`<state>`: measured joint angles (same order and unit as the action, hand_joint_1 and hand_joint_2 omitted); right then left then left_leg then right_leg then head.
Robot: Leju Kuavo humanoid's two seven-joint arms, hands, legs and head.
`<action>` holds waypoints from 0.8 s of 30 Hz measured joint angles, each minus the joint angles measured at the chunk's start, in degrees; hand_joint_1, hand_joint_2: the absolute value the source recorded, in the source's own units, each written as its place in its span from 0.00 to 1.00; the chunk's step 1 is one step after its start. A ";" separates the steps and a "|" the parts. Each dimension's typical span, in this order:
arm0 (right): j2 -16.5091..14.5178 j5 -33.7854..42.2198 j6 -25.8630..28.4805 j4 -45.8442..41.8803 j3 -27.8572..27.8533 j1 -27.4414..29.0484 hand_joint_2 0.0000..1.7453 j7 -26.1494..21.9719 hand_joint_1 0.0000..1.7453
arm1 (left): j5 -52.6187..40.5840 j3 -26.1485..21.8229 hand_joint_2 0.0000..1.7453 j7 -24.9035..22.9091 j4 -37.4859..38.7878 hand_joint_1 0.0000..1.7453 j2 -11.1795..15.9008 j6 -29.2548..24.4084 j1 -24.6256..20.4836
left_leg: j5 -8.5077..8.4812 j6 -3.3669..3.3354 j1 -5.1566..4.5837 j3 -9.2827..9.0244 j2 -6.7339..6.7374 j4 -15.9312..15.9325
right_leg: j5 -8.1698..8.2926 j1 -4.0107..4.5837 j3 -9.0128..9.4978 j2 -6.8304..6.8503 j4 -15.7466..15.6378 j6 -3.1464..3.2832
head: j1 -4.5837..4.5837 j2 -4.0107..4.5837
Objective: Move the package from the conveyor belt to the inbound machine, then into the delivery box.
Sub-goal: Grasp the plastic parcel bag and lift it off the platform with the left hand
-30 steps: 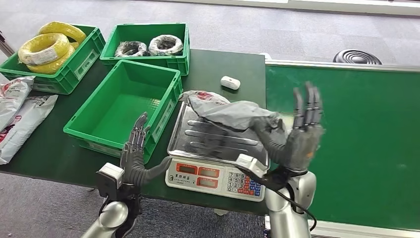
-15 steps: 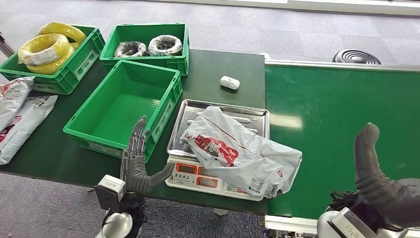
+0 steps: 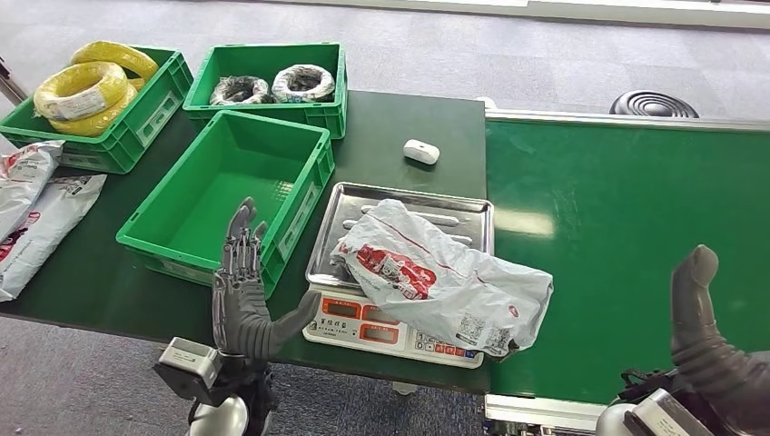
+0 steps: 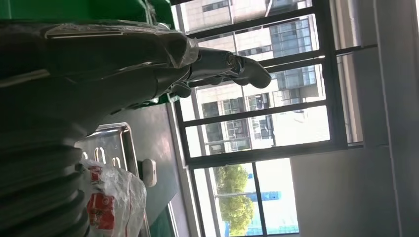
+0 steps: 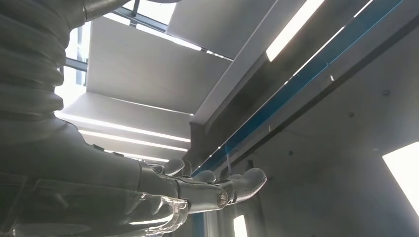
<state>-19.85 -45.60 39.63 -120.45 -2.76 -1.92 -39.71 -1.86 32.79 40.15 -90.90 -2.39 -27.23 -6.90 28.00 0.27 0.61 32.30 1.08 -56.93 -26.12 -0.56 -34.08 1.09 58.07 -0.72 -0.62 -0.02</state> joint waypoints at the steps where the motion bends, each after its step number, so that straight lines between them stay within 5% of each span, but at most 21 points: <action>1: 0.00 0.21 0.00 0.12 -0.03 -0.04 1.00 0.00 0.00 | -1.26 0.50 1.00 0.00 0.16 0.00 0.10 -0.37 -1.06 | 0.00 0.00 0.00 0.00 -0.01 0.00 | 0.00 0.00 0.01 0.02 0.00 0.00 | 0.00 0.00; 10: 0.00 2.15 -0.02 2.99 -0.19 -0.44 1.00 0.00 0.00 | -14.99 7.31 1.00 -0.69 10.76 0.00 -1.59 -0.14 -12.09 | -0.01 -0.01 -0.03 -0.09 -0.05 -0.02 | 0.03 -0.04 0.12 0.06 -0.01 -0.01 | 0.00 0.00; 24: -0.02 3.43 -0.02 6.40 -0.56 -0.85 1.00 0.00 0.00 | -33.76 14.02 1.00 -9.50 34.49 0.00 -12.24 8.28 -24.00 | 0.00 -0.01 -0.03 -0.06 -0.06 -0.02 | 0.03 -0.04 0.10 0.05 0.00 -0.01 | -0.01 0.00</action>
<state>-19.86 -42.17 39.60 -114.05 -3.33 -2.76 -39.71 -35.62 46.81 30.65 -56.42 -14.64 -18.95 -30.89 27.99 0.25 0.58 32.24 1.02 -56.95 -26.09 -0.60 -33.98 1.14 58.07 -0.73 -0.63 -0.02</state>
